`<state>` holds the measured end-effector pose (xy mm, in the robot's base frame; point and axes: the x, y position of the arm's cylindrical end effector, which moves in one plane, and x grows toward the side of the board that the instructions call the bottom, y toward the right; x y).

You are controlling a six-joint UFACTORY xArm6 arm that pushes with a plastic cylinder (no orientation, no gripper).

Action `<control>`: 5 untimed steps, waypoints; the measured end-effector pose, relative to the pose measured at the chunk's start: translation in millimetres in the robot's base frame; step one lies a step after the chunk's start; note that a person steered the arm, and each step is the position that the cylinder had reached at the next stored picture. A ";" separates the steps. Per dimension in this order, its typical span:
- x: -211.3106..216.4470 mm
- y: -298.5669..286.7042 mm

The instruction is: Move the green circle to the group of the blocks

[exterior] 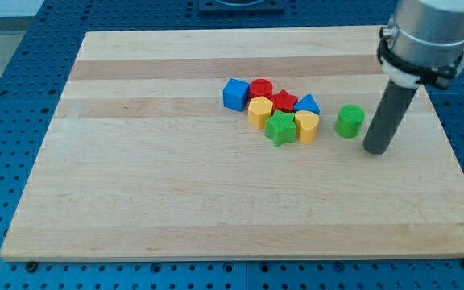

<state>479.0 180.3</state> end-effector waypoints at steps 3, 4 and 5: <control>-36.0 -16.7; -54.0 -21.6; -67.5 -22.5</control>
<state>411.6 157.8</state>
